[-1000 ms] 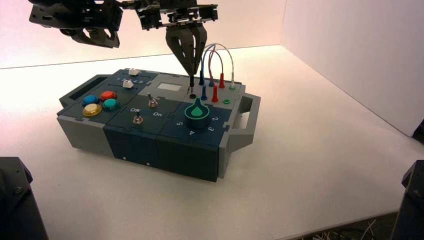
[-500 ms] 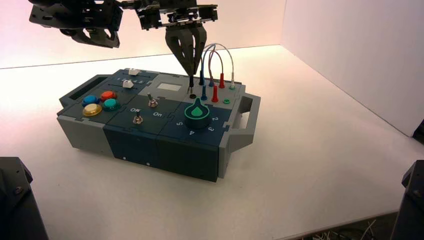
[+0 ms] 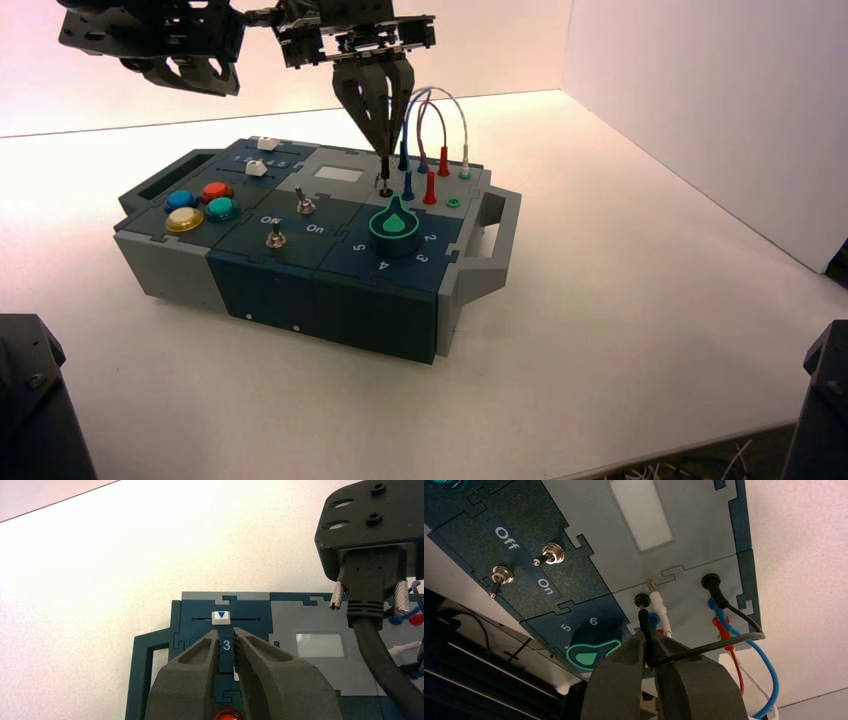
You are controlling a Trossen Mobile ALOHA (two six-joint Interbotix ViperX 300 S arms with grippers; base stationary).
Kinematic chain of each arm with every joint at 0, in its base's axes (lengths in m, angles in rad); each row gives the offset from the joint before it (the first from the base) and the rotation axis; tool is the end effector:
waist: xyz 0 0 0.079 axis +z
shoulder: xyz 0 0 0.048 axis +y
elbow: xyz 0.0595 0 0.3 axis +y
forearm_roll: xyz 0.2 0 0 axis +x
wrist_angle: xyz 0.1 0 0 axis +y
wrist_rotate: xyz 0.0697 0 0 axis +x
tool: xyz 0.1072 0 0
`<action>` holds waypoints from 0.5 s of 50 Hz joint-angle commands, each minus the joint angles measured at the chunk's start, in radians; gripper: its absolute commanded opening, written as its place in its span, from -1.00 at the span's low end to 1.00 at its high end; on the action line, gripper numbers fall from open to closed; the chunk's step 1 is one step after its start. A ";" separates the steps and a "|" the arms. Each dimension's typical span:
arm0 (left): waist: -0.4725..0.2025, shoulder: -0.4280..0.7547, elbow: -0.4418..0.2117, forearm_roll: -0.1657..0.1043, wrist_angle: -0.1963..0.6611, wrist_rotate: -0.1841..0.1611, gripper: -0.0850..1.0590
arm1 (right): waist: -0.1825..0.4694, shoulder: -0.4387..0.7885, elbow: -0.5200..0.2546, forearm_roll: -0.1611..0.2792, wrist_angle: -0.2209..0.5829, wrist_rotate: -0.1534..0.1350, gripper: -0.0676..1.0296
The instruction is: Insert the black wire.
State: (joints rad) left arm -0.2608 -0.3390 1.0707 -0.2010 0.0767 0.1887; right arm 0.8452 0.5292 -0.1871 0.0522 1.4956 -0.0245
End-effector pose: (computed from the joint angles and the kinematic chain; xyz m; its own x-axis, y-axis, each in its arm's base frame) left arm 0.2910 -0.0805 0.1015 0.6644 -0.1931 -0.7220 0.2598 0.9655 -0.0192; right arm 0.2843 0.3344 0.0849 -0.2136 -0.1624 -0.9633 -0.7510 0.6580 0.0556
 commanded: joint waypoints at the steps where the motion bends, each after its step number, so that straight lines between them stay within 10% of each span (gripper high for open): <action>1: -0.006 -0.006 -0.028 0.000 -0.011 0.005 -0.55 | 0.005 -0.020 -0.021 -0.006 0.000 -0.005 -0.92; 25: -0.006 -0.006 -0.028 0.000 -0.011 0.005 -0.55 | 0.003 -0.017 -0.026 -0.011 0.005 -0.005 -0.92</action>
State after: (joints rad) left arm -0.2608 -0.3390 1.0707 -0.2010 0.0767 0.1887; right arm 0.8437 0.5308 -0.1887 0.0445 1.4956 -0.0261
